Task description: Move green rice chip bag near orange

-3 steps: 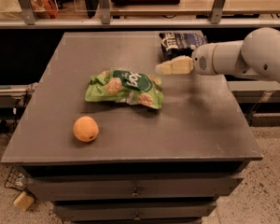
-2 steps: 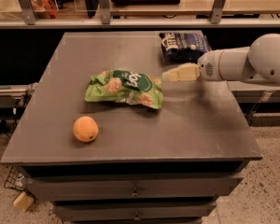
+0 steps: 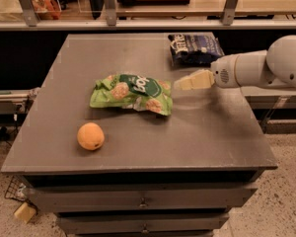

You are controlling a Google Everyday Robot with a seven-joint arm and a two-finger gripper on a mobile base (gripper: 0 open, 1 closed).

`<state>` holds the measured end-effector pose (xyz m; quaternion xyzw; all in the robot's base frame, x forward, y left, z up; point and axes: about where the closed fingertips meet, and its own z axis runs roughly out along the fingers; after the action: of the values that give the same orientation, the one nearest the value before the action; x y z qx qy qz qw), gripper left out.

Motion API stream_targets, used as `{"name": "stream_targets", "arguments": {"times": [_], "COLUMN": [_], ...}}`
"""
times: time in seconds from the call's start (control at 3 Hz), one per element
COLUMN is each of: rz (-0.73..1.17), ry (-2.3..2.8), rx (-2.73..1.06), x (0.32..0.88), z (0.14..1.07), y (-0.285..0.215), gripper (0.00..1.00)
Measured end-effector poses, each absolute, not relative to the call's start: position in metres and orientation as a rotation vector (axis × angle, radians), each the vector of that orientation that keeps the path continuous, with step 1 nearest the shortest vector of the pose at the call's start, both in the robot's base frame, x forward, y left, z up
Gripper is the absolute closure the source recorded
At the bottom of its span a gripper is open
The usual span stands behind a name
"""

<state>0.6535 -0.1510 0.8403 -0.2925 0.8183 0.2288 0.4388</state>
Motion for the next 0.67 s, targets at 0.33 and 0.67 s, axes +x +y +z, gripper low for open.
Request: {"name": "stream_targets", "arguments": {"times": [0.33, 0.67], "rz": [0.506, 0.402], "ry": [1.942, 1.790], "rx": [-0.810, -0.904], "x": [0.668, 0.683], "z": [0.884, 0.959], "y": [-0.119, -0.089], "gripper": [0.00, 0.00]}}
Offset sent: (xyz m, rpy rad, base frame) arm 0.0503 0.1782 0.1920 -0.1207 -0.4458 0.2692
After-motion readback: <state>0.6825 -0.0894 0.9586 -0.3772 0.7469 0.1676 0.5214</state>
